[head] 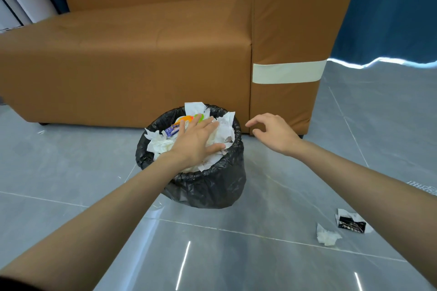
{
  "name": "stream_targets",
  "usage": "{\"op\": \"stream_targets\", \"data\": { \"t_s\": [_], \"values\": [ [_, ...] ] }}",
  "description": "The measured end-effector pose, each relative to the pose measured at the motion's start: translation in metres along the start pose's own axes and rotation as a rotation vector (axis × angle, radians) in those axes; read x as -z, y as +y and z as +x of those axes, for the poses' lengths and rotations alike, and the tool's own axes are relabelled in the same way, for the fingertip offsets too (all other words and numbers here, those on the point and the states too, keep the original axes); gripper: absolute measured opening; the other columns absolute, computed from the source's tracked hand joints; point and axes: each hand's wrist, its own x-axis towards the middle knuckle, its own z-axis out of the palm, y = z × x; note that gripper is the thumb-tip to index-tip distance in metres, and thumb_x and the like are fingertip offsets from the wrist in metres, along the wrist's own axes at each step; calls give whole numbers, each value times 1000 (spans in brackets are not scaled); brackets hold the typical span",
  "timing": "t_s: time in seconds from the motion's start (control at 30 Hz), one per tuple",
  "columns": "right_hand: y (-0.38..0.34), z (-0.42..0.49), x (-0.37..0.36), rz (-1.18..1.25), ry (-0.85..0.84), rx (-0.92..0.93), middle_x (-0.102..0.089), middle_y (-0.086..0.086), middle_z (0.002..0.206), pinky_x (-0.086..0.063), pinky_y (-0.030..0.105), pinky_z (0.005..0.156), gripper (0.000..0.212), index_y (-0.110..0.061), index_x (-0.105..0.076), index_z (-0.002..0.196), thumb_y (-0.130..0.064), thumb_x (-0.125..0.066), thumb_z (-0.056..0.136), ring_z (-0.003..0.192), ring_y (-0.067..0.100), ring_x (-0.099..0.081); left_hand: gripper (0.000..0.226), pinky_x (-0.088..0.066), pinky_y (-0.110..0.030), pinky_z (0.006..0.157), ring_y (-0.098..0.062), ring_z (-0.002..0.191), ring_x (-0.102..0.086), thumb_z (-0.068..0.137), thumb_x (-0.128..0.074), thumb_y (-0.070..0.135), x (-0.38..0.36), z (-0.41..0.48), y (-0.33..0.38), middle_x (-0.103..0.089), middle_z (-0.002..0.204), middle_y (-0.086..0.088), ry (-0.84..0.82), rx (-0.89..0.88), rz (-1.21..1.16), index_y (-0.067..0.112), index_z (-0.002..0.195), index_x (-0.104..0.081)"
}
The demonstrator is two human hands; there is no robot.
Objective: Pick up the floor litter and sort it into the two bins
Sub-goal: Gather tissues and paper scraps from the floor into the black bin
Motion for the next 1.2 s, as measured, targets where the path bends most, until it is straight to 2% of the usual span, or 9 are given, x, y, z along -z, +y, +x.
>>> {"op": "stream_targets", "data": {
  "t_s": [0.13, 0.23, 0.37, 0.47, 0.57, 0.63, 0.73, 0.97, 1.2],
  "values": [
    [6, -12, 12, 36, 4, -30, -54, -1, 132, -42, 26, 89, 28, -24, -63, 114, -13, -48, 93, 112, 16, -54, 54, -2, -40, 117, -17, 145, -11, 96, -42, 42, 1, 1, 16, -24, 155, 4, 121, -57, -30, 23, 145, -30],
    [17, -22, 21, 45, 10, -87, -55, -1, 132, -40, 21, 89, 28, -22, -62, 115, -12, -48, 93, 117, 15, -53, 49, -10, -39, 118, -16, 142, -21, 98, -44, 34, 2, 8, 39, -32, 151, 3, 173, -118, -84, 21, 144, -33],
    [42, -45, 37, 68, 25, -192, -61, -2, 126, -41, 20, 92, 28, -20, -63, 114, -10, -49, 92, 112, 13, -55, 48, -16, -38, 118, -18, 141, -25, 97, -47, 27, -7, 21, 80, -37, 149, 1, 151, -190, -139, 19, 143, -35],
    [67, -70, 49, 78, 43, -284, -62, -1, 123, -40, 19, 88, 30, -18, -64, 115, -9, -49, 90, 104, 14, -58, 48, -15, -38, 117, -18, 139, -30, 96, -47, 22, -19, 28, 110, -39, 147, 0, 115, -258, -149, 17, 142, -37],
    [101, -102, 61, 61, 27, -390, -62, 3, 122, -42, 23, 90, 28, -17, -64, 114, -10, -51, 90, 98, 17, -57, 48, -26, -36, 114, -19, 134, -37, 95, -48, 21, -39, 35, 142, -40, 146, -1, 51, -336, -148, 17, 142, -37],
    [124, -128, 70, 26, -10, -451, -62, 5, 121, -42, 23, 91, 28, -15, -64, 114, -9, -52, 89, 103, 17, -58, 50, -29, -33, 111, -20, 135, -36, 95, -47, 22, -57, 39, 162, -38, 148, -2, -35, -349, -159, 18, 143, -35],
    [154, -171, 83, -38, -77, -556, -60, 7, 124, -38, 19, 92, 31, -13, -62, 118, -8, -53, 88, 113, 18, -55, 52, -30, -34, 111, -20, 137, -32, 95, -46, 24, -86, 40, 193, -32, 150, -2, -194, -384, -140, 21, 145, -31],
    [197, -266, 95, -87, -101, -778, -55, 8, 130, -33, 16, 91, 36, -10, -56, 124, -8, -56, 88, 118, 20, -52, 55, -29, -35, 112, -22, 137, -32, 95, -48, 26, -141, 39, 258, -31, 150, -6, -432, -471, -116, 21, 146, -28],
    [218, -297, 86, -98, -74, -835, -57, 8, 128, -34, 17, 90, 39, -9, -56, 124, -4, -56, 85, 116, 22, -53, 57, -36, -35, 106, -24, 132, -39, 91, -54, 33, -179, 37, 294, -39, 144, -7, -510, -512, -139, 24, 143, -34]
  ]
}}
